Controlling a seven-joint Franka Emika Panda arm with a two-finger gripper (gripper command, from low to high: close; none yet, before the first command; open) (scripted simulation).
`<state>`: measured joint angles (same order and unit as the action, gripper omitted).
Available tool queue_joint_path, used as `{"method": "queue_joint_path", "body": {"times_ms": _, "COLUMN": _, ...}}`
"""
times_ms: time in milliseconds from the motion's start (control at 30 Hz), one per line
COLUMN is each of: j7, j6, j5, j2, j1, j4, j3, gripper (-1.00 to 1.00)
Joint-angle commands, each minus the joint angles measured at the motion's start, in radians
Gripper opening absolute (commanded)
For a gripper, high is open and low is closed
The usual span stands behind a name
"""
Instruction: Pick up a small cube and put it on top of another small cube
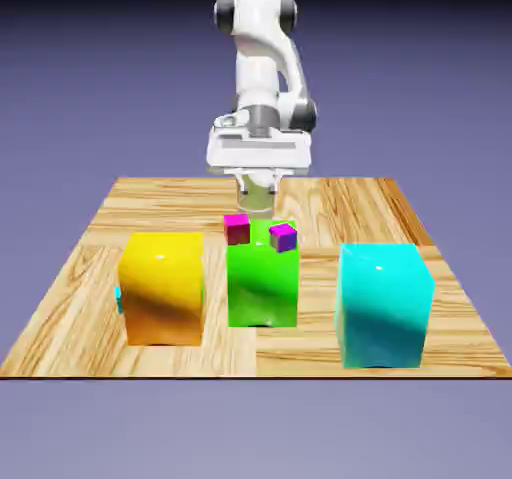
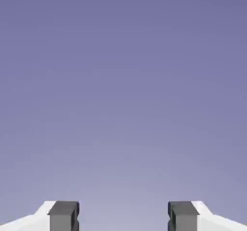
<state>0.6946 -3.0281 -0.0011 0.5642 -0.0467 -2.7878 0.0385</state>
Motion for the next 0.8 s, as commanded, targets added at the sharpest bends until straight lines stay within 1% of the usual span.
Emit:
{"method": "queue_joint_path", "body": {"times_ms": 0, "j7": -0.029, "j6": 0.027, "j5": -0.028, "j2": -0.033, "j1": -0.022, "j4": 0.019, "j3": 0.036, "gripper": 0.0}}
{"method": "queue_joint_path", "body": {"times_ms": 367, "j7": -0.348, "j6": 0.324, "j5": -0.335, "j2": -0.397, "j1": -0.264, "j4": 0.223, "j3": 0.435, "gripper": 0.0}}
{"method": "queue_joint_path", "body": {"times_ms": 767, "j7": -0.42, "j6": 0.647, "j5": -0.729, "j2": -0.831, "j1": -0.321, "j4": 0.325, "j3": 0.669, "gripper": 0.0}}
